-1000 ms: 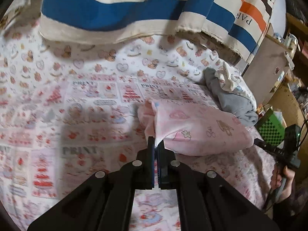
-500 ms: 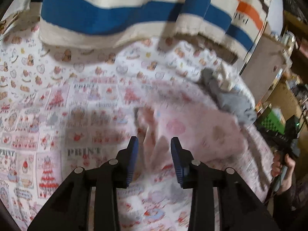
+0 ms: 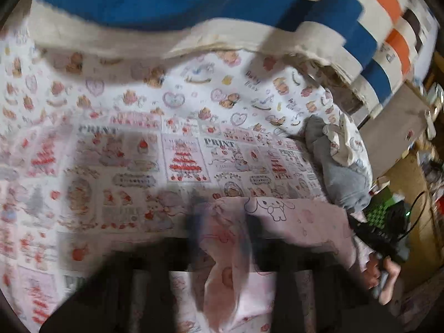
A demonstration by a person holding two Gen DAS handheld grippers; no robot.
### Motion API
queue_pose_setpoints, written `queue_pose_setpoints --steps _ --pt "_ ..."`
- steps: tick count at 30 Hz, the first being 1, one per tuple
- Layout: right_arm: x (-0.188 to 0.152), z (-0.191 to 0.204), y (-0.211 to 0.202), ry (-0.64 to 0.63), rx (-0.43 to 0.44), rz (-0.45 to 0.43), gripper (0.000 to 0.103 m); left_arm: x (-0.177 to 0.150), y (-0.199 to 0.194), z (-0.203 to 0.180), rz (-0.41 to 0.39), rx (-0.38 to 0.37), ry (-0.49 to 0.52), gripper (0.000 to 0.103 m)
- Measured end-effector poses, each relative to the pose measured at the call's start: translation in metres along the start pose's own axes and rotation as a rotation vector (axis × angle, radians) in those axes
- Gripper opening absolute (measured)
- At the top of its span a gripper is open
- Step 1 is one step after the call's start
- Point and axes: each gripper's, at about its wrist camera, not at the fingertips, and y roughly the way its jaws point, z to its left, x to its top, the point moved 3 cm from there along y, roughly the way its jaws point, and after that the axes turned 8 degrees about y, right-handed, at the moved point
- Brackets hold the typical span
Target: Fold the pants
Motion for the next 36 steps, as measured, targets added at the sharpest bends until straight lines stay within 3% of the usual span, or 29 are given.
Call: queue_pose_setpoints --steps 1,3,7,10,13,15,16,17,18,19,20,21,23,28,33,36 --pt "0.001 -0.002 0.0 0.019 0.011 -0.002 0.001 -0.001 0.001 0.001 -0.002 -0.012 -0.009 0.001" --pt "0.004 -0.005 -0.003 0.036 0.023 -0.014 0.0 -0.002 -0.003 0.0 -0.029 0.058 0.022 0.001" --pt "0.014 -0.011 -0.023 -0.001 -0.07 -0.12 0.0 0.004 -0.014 0.004 -0.054 0.085 0.04 0.001" --pt "0.018 -0.018 -0.026 0.022 -0.033 -0.093 0.0 0.002 -0.01 -0.002 -0.037 0.098 0.095 0.002" --pt "0.01 -0.004 -0.024 -0.049 0.008 -0.069 0.0 -0.001 -0.004 -0.007 -0.025 0.126 0.126 0.002" --pt "0.004 0.004 -0.023 -0.064 0.024 -0.056 0.001 -0.003 -0.002 -0.004 -0.017 0.128 0.107 0.009" --pt "0.001 0.007 -0.022 -0.074 0.026 -0.048 0.01 -0.004 -0.001 -0.003 -0.005 0.117 0.097 0.02" --pt "-0.001 0.009 -0.022 -0.08 0.022 -0.04 0.029 -0.005 -0.001 -0.003 0.006 0.104 0.091 0.037" --pt "-0.002 0.009 -0.023 -0.077 0.022 -0.038 0.042 -0.006 -0.002 -0.003 0.012 0.094 0.083 0.046" --pt "-0.003 0.008 -0.025 -0.066 0.03 -0.046 0.064 -0.008 -0.005 -0.004 0.011 0.085 0.077 0.056" --pt "-0.004 0.005 -0.029 -0.044 0.037 -0.056 0.073 -0.009 -0.009 -0.004 0.004 0.072 0.076 0.059" --pt "-0.005 0.002 -0.031 -0.018 0.037 -0.048 0.073 -0.011 -0.012 -0.004 0.002 0.061 0.073 0.062" --pt "-0.005 -0.005 -0.031 0.021 0.059 -0.021 0.073 -0.014 -0.016 -0.002 0.017 0.064 0.05 0.084" --pt "-0.012 -0.011 -0.022 0.024 0.012 0.024 0.073 -0.023 -0.01 0.002 0.057 -0.026 -0.022 0.085" --pt "-0.017 -0.001 -0.009 0.009 0.031 0.05 0.074 -0.027 0.006 -0.006 0.086 -0.071 -0.033 0.085" --pt "-0.02 0.006 0.0 -0.016 0.052 0.08 0.074 -0.027 0.015 -0.016 0.105 -0.113 -0.011 0.075"
